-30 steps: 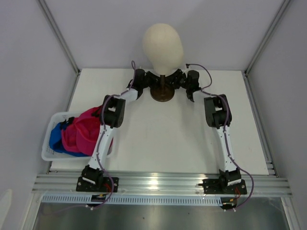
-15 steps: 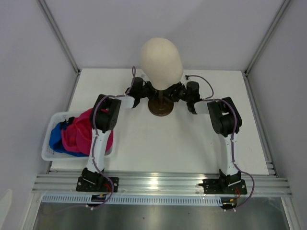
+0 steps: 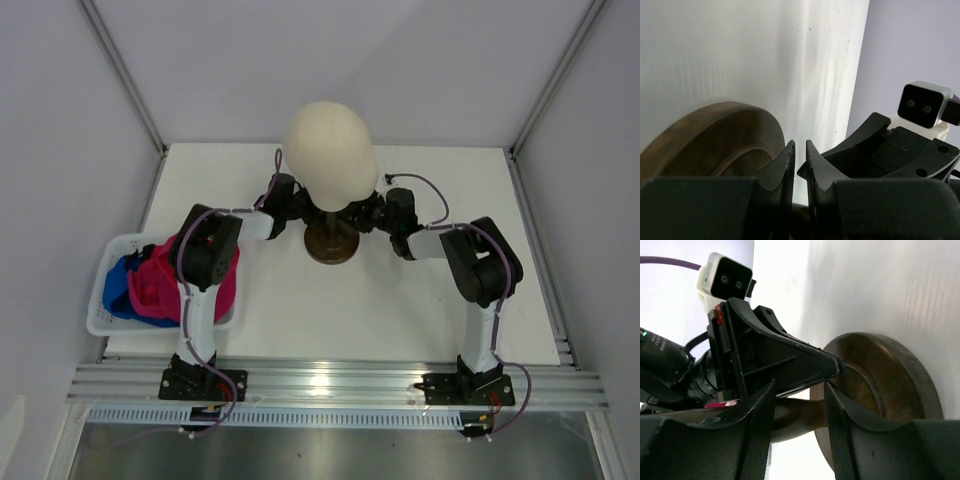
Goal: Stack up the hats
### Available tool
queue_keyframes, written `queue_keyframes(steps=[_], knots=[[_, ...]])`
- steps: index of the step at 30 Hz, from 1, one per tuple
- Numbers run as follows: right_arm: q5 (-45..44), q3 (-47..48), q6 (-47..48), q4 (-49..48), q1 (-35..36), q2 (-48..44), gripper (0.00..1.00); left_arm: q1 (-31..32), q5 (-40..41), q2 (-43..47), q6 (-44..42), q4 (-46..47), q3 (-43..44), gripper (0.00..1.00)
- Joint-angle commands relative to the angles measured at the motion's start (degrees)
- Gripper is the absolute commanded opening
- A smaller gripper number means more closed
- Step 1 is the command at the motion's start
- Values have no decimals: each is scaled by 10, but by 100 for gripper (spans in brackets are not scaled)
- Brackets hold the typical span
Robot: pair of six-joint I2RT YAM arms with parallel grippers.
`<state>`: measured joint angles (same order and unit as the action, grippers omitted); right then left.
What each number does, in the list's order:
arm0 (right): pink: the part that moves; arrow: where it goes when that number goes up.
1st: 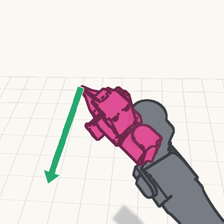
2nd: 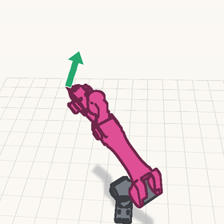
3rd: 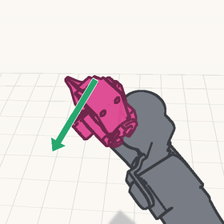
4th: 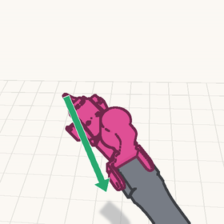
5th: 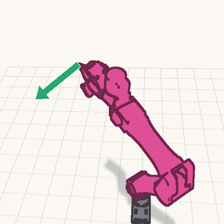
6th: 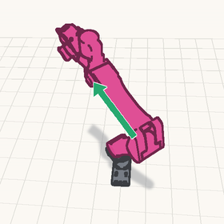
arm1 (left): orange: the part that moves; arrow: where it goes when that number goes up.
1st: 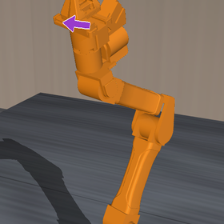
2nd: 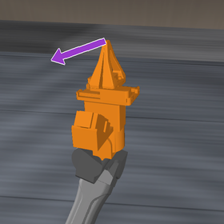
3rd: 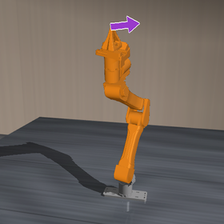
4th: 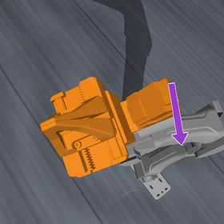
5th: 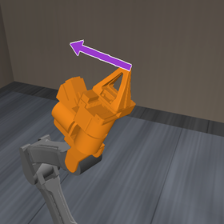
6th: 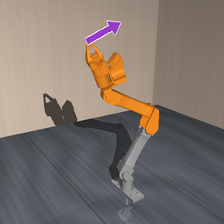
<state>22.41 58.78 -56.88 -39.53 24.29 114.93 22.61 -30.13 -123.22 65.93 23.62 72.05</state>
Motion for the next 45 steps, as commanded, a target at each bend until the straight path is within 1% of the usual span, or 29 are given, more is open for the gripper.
queue_keyframes(steps=[1, 4, 5, 8, 9, 11, 13, 14, 16, 17, 18, 19, 20, 21, 22, 23, 24, 26, 27, 29, 30, 31, 34, 35, 36, 39, 41, 44, 45], knots=[[3, -29, 23, 0, 14, -37, 47, 10, 5, 66, -46, -20, -9, 17], [0, -34, 34, 21, 13, -46, 53, 9, 24, 89, -70, -46, -20, 18], [0, -32, 48, 33, 11, -48, 56, 9, 39, 94, -80, -79, -15, 20], [-4, -17, 76, 87, -2, -63, 70, -2, 58, 111, -106, -137, -2, 31], [-4, -11, 91, 102, -8, -67, 76, -7, 69, 116, -108, -151, -2, 37], [11, 6, 97, 148, -35, -75, 79, -28, 82, 135, -105, -172, -16, 44], [34, 4, 92, 151, -57, -88, 80, -55, 77, 151, -102, -164, -32, 49], [39, -1, 90, 151, -69, -93, 81, -63, 73, 170, -103, -161, -38, 55], [48, -14, 90, 164, -101, -119, 82, -89, 68, 193, -114, -172, -57, 59], [53, -17, 96, 174, -112, -129, 83, -97, 67, 219, -121, -179, -63, 65], [56, -21, 105, 186, -131, -141, 87, -106, 65, 235, -139, -202, -55, 68], [57, -21, 133, 225, -138, -168, 89, -120, 65, 250, -149, -219, -67, 71], [51, -20, 153, 253, -144, -183, 90, -128, 67, 285, -165, -240, -67, 76], [41, -16, 171, 314, -151, -197, 95, -141, 66, 305, -175, -281, -69, 77], [25, -13, 213, 343, -152, -212, 100, -146, 70, 328, -183, -295, -79, 81], [14, -11, 235, 372, -153, -245, 99, -151, 76, 355, -198, -307, -85, 92], [3, -11, 252, 426, -153, -264, 99, -162, 82, 412, -205, -339, -92, 99], [-32, -18, 292, 459, -154, -322, 99, -177, 118, 475, -224, -370, -121, 100], [-55, -27, 302, 488, -154, -341, 100, -194, 128, 535, -232, -387, -131, 99], [-84, -34, 317, 518, -161, -378, 99, -216, 149, 592, -261, -444, -139, 99], [-91, -38, 319, 543, -166, -412, 100, -241, 155, 619, -274, -464, -140, 99], [-96, -43, 324, 552, -173, -429, 100, -250, 161, 671, -288, -499, -139, 99], [-101, -46, 353, 582, -188, -500, 100, -254, 219, 762, -382, -559, -118, 99], [-99, -46, 387, 589, -188, -551, 99, -254, 294, 802, -400, -667, -85, 100], [-99, -46, 396, 590, -188, -552, 99, -254, 338, 802, -400, -668, -73, 100], [-100, -46, 401, 589, -183, -608, 100, -254, 450, 831, -391, -781, -27, 100], [-84, -52, 388, 578, -182, -637, 99, -254, 479, 854, -397, -815, -27, 100], [-31, -75, 366, 528, -181, -664, 100, -254, 507, 877, -396, -864, -57, 99], [4, -89, 366, 500, -180, -668, 100, -254, 514, 885, -387, -875, -73, 99]])
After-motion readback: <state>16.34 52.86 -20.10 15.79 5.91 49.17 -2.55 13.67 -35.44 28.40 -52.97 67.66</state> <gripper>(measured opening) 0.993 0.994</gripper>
